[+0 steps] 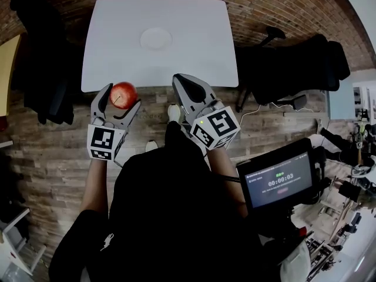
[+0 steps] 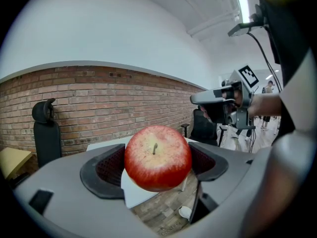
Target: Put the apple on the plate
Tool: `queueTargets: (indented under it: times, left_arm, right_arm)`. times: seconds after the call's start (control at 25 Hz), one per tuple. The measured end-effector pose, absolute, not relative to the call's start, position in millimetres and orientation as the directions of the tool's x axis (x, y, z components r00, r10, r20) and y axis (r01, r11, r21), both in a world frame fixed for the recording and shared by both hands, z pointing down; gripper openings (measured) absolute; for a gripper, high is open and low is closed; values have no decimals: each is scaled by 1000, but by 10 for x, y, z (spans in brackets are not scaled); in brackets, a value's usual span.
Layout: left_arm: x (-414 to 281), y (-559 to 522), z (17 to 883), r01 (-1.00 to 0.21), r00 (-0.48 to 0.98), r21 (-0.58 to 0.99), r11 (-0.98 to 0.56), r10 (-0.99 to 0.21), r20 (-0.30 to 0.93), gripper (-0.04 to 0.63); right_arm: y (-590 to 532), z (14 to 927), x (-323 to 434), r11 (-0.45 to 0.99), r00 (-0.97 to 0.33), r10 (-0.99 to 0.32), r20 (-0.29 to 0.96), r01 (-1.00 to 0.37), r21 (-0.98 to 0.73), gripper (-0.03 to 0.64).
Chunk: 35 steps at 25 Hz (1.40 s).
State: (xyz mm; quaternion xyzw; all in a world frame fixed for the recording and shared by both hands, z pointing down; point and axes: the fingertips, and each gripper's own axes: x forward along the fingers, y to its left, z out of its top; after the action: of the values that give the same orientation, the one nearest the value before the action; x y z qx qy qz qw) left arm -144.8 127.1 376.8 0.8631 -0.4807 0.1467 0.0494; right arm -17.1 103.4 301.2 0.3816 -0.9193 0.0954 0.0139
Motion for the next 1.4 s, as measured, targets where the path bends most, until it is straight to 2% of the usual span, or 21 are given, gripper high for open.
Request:
queueTargets:
  times: [0.56, 0.8, 1.08, 1.4]
  left_arm:
    - [-1368, 798, 3796, -861, 466, -52, -507, -825, 321, 403]
    - [-1067, 271, 3771, -865, 451, -57, -498, -824, 342, 402]
    - [-1131, 308, 3709, -878, 417, -88, -470, -843, 339, 402]
    - [-840, -332, 3735, -895, 393, -66, -441, -849, 354, 403]
  right_arm:
    - [496, 3038, -119, 717, -737, -667, 109, -675, -174, 3]
    - [-49, 3059, 173, 725, -751, -651, 114, -659, -200, 3]
    - [-48, 3003, 34, 760, -783, -614, 99, -621, -192, 3]
    - [-745, 3048, 293, 783, -809, -578, 111, -588, -205, 3]
